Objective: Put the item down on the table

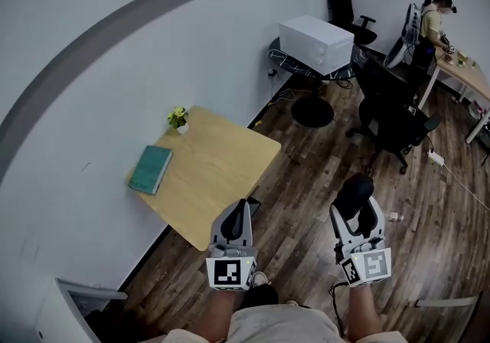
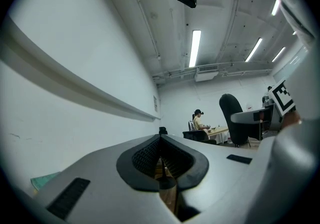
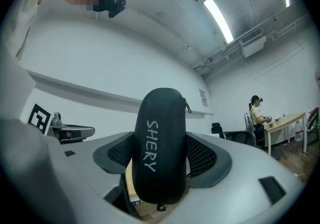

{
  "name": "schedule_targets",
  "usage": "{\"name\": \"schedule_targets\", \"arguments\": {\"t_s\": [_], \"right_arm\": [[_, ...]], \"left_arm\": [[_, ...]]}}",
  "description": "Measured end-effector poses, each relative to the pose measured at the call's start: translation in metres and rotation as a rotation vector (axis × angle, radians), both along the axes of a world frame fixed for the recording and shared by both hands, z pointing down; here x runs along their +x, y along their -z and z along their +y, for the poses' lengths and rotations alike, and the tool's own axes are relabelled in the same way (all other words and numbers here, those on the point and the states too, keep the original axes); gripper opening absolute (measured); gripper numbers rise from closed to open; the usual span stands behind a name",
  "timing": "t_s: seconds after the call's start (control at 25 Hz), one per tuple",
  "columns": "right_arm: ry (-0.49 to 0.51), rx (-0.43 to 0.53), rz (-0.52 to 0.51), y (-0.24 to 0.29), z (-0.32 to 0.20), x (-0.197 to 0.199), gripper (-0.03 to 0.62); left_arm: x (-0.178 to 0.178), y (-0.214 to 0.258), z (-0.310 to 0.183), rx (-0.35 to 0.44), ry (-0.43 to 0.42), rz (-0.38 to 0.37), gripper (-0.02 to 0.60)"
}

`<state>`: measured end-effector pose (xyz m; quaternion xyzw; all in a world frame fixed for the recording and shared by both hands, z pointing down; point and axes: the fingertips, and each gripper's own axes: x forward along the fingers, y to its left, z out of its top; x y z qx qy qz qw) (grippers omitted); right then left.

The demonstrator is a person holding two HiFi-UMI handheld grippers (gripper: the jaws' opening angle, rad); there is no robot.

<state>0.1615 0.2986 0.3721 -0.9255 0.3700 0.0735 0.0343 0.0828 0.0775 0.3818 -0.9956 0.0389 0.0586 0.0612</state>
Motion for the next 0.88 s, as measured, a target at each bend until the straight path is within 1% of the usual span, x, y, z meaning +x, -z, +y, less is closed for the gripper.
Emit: {"name": "schedule_targets", "arguments": {"t_s": [0.28,0.44,0.72,0.88], "right_arm": [[0.015,-0.027,0.021,0.007,-0.071,0.026,0.333],[0.027,-0.04,0.02,0.005,-0.116,0.037,0.333],[0.081,-0.056,0.027,0.009,-0.195,0.049,0.333],[0.134,-0.065,0.028,0.01,-0.235,0.05,0.333]], "left_arm": [[0.029,-0.003,-0.069,-0.011,0.012,-0.013,0.008],[0.038,-0.007,-0.11,-0.017,0.028,-0.019,0.008],[0.039,-0.01,-0.182,-0.027,0.088,-0.024,0.008],[0.03,-0.013,-0.214,-0.041,0.139,-0.038,0.008]]}}
